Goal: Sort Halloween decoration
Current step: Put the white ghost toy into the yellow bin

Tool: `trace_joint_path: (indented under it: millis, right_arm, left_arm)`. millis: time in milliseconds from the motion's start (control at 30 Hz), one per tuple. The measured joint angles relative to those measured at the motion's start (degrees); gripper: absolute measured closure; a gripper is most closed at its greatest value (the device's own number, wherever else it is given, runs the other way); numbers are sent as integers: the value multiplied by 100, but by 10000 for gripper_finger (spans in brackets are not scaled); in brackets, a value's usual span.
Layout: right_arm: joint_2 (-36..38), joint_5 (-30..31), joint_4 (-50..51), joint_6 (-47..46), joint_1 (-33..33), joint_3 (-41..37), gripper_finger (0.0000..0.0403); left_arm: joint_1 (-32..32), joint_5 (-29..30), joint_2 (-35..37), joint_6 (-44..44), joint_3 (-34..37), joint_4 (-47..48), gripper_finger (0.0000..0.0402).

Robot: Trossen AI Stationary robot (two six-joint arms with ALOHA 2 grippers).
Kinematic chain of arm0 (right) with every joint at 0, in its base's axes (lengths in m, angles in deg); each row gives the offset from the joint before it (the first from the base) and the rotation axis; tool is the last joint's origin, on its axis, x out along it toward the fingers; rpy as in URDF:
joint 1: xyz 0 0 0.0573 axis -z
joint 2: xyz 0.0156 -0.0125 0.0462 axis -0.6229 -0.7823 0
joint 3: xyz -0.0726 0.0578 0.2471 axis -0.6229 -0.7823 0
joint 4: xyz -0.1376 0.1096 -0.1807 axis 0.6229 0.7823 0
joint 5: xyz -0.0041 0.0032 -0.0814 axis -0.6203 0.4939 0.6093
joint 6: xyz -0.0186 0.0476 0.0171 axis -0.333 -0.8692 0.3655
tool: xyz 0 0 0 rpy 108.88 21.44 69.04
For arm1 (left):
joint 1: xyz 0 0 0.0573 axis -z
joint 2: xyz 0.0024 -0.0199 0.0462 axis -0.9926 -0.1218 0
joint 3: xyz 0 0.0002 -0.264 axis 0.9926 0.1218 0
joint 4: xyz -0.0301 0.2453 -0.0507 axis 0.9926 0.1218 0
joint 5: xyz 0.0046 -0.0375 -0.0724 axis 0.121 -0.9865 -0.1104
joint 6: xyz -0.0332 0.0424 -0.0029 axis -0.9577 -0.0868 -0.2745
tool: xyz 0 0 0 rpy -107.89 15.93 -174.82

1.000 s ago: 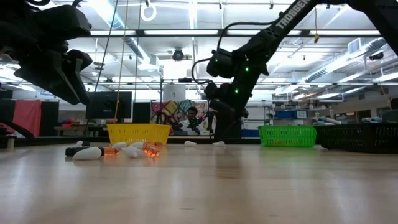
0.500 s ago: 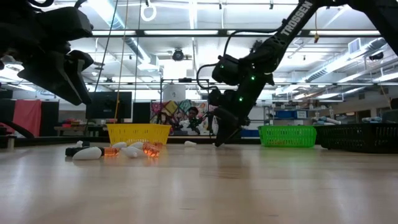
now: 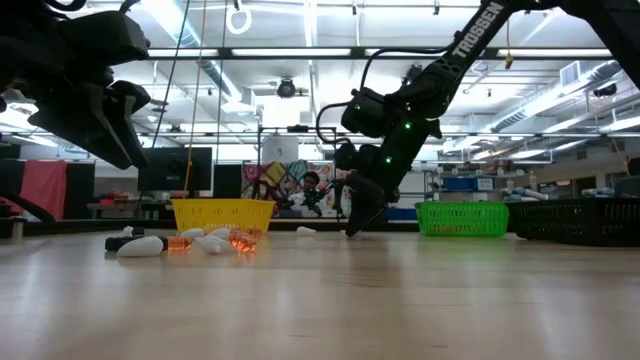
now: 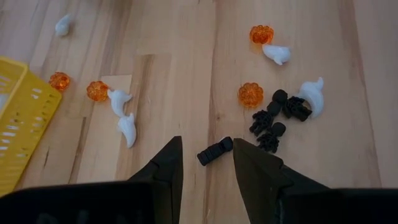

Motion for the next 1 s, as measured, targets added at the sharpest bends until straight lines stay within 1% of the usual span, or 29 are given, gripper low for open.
trace_joint_path:
  millis: [133, 400, 567, 900, 1000]
  right_arm:
    - [0, -59, -1, -7, -54, 15, 336]
    - [-2, -98, 24, -7, -350, 223, 331]
    - [-2, -280, -88, -73, -514, 390, 331]
    - [-2, -332, -1770, -174, -752, 415, 331]
    - [-2, -329, -1981, -276, -750, 502, 331]
  left_arm:
    - [0, 1, 0, -14, 0, 0, 285]
    - [0, 0, 0, -37, 0, 0, 285]
    - [0, 0, 0, -35, 0, 0, 285]
    - [0, 0, 0, -33, 0, -7, 285]
    - [0, 12, 0, -31, 0, -66, 285]
